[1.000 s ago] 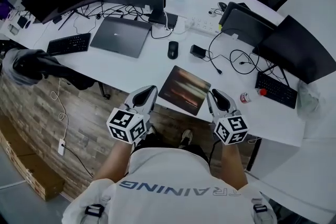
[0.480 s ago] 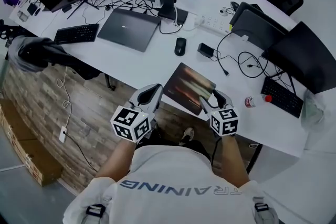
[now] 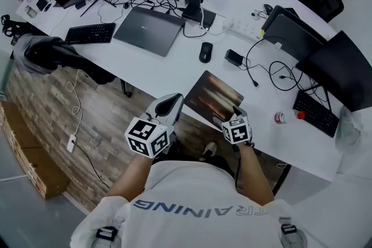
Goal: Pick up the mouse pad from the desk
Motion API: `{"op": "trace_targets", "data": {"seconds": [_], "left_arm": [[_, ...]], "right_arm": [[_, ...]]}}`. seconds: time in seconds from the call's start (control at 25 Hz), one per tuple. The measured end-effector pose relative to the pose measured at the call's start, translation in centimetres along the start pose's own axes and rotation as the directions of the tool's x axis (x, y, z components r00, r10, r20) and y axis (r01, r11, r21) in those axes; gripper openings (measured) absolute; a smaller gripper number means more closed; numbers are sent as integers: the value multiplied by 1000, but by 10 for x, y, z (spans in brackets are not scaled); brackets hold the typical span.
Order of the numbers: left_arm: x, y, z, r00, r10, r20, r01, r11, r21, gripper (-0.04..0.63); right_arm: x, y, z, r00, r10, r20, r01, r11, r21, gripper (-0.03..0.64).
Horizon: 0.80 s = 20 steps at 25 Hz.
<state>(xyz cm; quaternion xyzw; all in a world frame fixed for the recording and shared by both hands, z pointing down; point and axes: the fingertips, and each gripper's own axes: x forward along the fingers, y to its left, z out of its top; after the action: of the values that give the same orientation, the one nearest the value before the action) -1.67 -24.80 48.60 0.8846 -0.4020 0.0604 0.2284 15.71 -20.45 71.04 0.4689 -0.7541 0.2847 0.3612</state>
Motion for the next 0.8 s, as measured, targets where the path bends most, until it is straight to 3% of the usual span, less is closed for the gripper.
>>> {"op": "trace_targets", "data": {"seconds": [0.44, 0.8], "left_arm": [[-10, 13, -4, 999, 35, -13, -35, 999, -7, 0], [-15, 20, -5, 999, 40, -14, -41, 999, -19, 0]], "right_arm": [[49, -3, -40, 987, -32, -157, 24, 998, -51, 511], [56, -2, -43, 987, -35, -157, 27, 998, -52, 517]]}}
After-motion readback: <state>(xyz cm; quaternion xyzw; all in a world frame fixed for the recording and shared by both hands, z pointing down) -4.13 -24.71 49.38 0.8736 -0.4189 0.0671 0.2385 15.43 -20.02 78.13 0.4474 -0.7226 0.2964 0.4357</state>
